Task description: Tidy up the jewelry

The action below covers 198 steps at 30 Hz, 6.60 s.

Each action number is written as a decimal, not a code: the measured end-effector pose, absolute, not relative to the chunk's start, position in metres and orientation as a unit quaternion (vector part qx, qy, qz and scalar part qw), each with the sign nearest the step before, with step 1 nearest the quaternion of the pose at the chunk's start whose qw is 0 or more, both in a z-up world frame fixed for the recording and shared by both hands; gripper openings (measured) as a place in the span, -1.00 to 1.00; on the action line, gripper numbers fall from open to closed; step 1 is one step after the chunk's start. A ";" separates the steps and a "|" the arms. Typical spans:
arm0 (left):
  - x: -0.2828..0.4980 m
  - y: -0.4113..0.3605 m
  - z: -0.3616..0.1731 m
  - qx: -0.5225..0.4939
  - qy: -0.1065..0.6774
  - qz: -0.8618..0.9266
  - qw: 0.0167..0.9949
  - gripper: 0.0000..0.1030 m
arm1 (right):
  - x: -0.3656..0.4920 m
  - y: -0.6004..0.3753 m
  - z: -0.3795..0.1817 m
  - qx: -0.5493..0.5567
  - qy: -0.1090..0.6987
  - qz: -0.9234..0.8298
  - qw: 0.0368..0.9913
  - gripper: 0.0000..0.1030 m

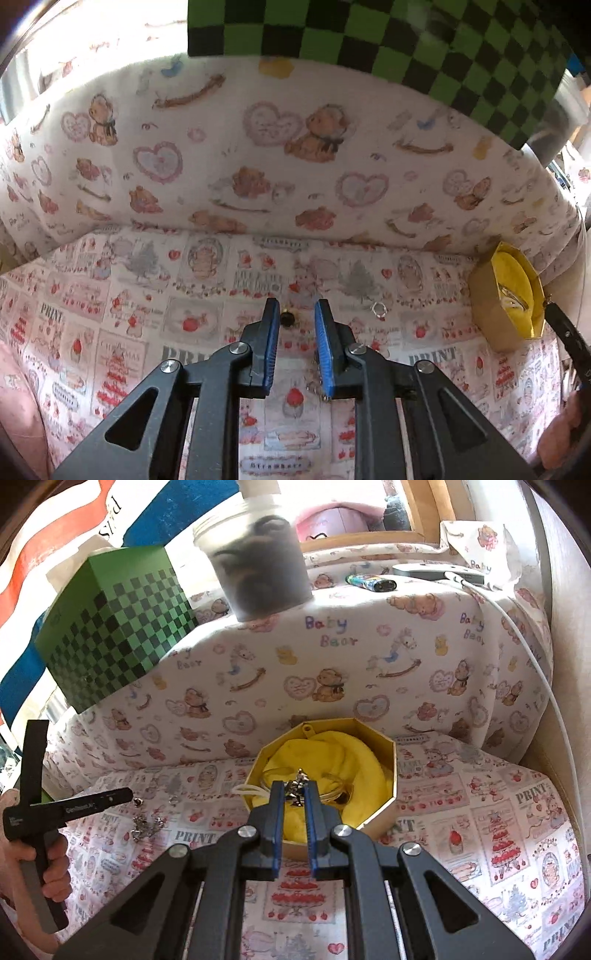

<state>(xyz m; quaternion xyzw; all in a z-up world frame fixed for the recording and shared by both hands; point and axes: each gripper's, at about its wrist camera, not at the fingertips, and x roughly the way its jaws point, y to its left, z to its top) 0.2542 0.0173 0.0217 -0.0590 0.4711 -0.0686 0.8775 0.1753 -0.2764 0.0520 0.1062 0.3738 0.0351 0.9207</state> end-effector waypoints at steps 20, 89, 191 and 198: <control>0.261 -0.018 -0.017 -0.064 0.461 -0.030 0.884 -0.84 | 0.176 -0.284 0.053 0.112 0.371 0.015 0.922 -0.81; 0.137 -0.088 0.125 0.030 0.236 -0.102 0.966 0.96 | 0.169 -0.294 0.069 0.177 0.328 0.108 0.921 -0.31; 0.188 -0.086 -0.013 -0.004 0.494 -0.166 0.853 -0.47 | 0.170 -0.228 0.036 0.092 0.384 0.127 0.910 -0.95; 0.189 -0.092 -0.020 0.003 0.492 -0.162 0.856 -0.73 | 0.173 -0.236 0.034 0.103 0.388 0.116 0.909 -0.94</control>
